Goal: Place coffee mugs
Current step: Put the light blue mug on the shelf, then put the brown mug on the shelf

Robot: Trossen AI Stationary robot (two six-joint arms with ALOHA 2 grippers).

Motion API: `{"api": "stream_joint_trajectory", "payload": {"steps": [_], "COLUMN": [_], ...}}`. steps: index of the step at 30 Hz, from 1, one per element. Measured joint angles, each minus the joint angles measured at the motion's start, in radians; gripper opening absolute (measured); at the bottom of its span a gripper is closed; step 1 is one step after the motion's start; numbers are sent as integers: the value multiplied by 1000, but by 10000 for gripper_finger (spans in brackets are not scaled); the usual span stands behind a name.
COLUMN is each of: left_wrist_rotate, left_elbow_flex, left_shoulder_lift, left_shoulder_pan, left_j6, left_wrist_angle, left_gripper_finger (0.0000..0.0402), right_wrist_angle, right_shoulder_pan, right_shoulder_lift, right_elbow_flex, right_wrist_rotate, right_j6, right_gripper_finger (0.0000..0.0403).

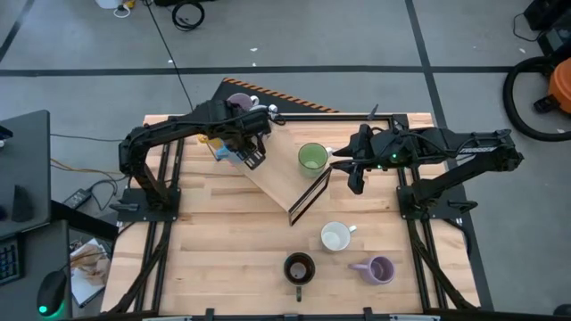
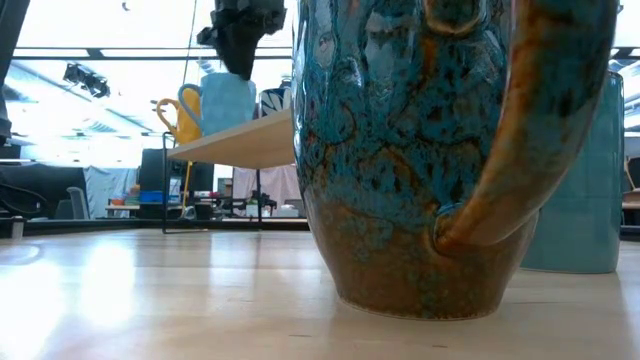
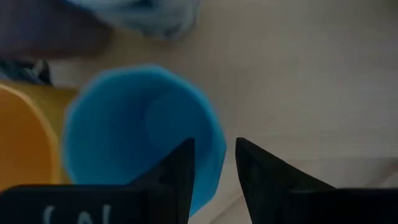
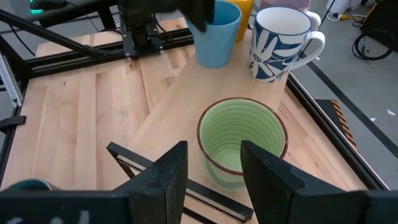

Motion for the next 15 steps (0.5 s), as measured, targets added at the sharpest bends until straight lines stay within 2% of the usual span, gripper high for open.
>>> {"api": "stream_joint_trajectory", "payload": {"steps": [5, 9, 12, 15], "left_wrist_rotate": [-64, -70, -66, -17], "left_elbow_flex": [131, 219, 241, 235], "left_shoulder_lift": [-1, -1, -3, -2], "left_shoulder_pan": [-19, -25, -33, -45], "left_j6": [41, 49, 48, 49], "left_wrist_angle": [9, 17, 31, 40], "left_gripper_finger": [123, 123, 123, 123], "right_wrist_angle": [0, 0, 0, 0], "right_shoulder_pan": [0, 0, 0, 0], "right_shoulder_lift": [0, 0, 0, 0], "right_elbow_flex": [0, 0, 0, 0], "right_wrist_rotate": [0, 0, -1, -1], "right_j6": [-7, -13, -20, -26], "right_gripper_finger": [154, 154, 154, 154]}}
